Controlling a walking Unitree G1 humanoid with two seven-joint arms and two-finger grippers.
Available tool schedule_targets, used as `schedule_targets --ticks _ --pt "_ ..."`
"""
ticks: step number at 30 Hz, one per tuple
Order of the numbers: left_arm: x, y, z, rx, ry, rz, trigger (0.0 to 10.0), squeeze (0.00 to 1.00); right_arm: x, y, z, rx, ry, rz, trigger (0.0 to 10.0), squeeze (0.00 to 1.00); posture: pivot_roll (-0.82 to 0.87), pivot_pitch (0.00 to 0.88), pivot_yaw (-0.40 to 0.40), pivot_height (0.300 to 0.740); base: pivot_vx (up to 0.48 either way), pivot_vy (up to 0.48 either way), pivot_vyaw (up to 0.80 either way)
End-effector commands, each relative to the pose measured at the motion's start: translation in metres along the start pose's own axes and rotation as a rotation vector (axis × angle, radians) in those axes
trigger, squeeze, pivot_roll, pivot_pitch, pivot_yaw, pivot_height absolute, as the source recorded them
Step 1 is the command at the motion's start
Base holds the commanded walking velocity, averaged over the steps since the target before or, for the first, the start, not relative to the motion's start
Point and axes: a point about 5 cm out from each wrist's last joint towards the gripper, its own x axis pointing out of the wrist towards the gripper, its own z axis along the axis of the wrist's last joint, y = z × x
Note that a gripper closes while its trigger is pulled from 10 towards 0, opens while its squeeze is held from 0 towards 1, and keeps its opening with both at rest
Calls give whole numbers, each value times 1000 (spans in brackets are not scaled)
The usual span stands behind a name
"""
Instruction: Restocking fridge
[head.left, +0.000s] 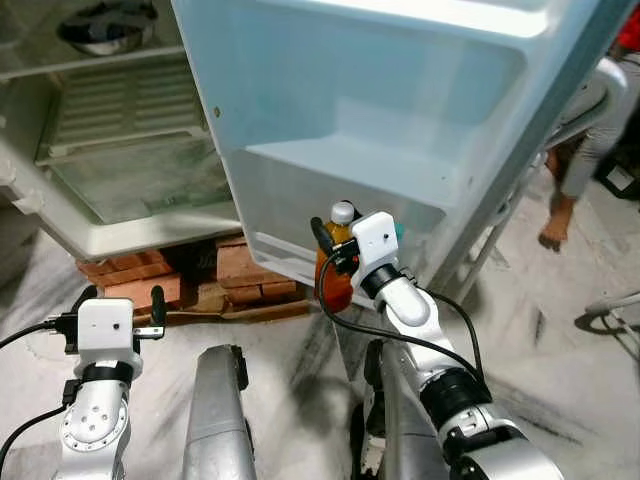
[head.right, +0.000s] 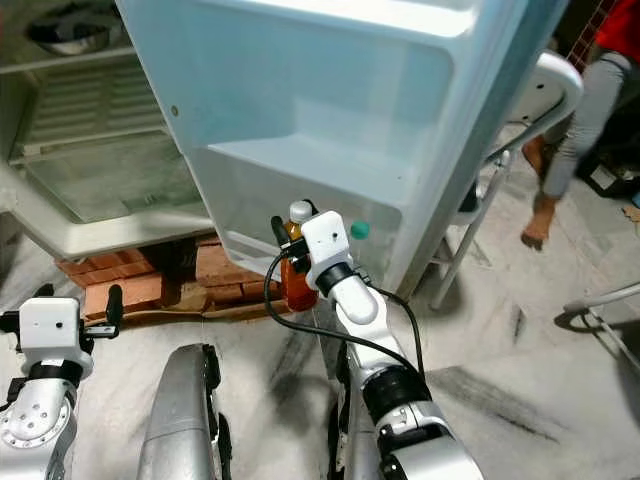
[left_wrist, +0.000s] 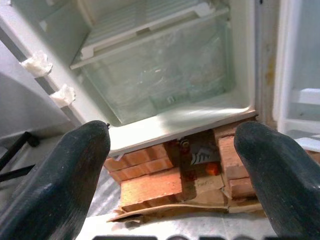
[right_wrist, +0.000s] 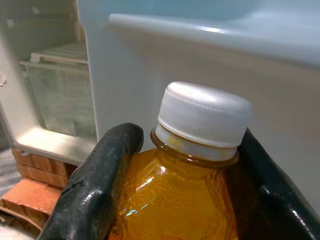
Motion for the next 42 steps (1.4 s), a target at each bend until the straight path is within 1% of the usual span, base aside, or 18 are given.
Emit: schedule_targets --ticks 1,5,6,8,11,12,13,14,17,18,20,23,25,28,29,35,39,42 --pt "-2 4 0 8 9 12 10000 0 5 5 7 4 -42 12 10000 0 108 201 4 533 0 0 0" --pt "-2 -3 1 14 2 -1 10000 0 20 8 23 -34 -100 24 10000 0 113 207 3 533 0 0 0" --pt "0 -9 4 32 -15 -21 10000 0 29 7 37 -93 -158 13 10000 0 116 207 1 533 0 0 0" --pt "0 -9 4 32 -15 -21 10000 0 29 7 37 -93 -158 13 10000 0 116 207 1 533 0 0 0" --pt "1 -9 5 32 -16 -19 10000 0 34 5 47 -188 -211 -14 10000 0 115 207 1 533 0 0 0" --pt "1 -9 5 31 -14 -18 10000 0 36 4 51 -246 -226 -27 10000 0 115 210 -1 533 0 0 0" --pt "1 -9 5 31 -14 -18 10000 0 36 4 51 -246 -226 -27 10000 0 115 210 -1 533 0 0 0" --pt "2 -10 6 32 -15 -18 10000 0 37 5 47 -309 -210 -38 10000 0 117 215 -3 533 0 0 0" --pt "2 -10 6 32 -16 -19 10000 0 37 6 44 -341 -195 -40 10000 0 118 216 -3 533 0 0 0" --pt "2 -11 7 32 -20 -20 10000 0 35 8 35 -448 -169 -46 10000 0 128 226 -8 533 0 0 0" --pt "2 -11 7 32 -20 -20 10000 0 35 8 35 -448 -169 -46 10000 0 128 226 -8 533 0 0 0" --pt "-1 -13 9 37 -25 -18 10000 0 34 18 25 -610 -171 -22 10000 0 142 240 -14 533 0 0 0" --pt "-1 -13 9 37 -25 -18 10000 0 34 18 25 -610 -171 -22 10000 0 142 240 -14 533 0 0 0" --pt "-4 -13 10 41 -28 -18 10000 0 32 24 20 -660 -171 12 10000 0 154 264 -22 533 0 0 0" --pt "-6 -14 12 46 -31 -19 10000 0 29 29 15 -708 -182 44 10000 0 161 275 -25 533 0 0 0" --pt "-13 -14 15 65 -38 -19 10000 0 25 39 14 -781 -251 87 10000 0 176 312 -35 533 0 0 0" --pt "-19 -12 14 75 -31 -17 10000 0 25 41 11 -740 -225 103 10000 0 178 331 -38 533 0 0 0" --pt "-25 -12 12 80 -15 -17 10000 0 26 38 13 -811 -269 56 10000 0 179 356 -36 533 0 0 0"
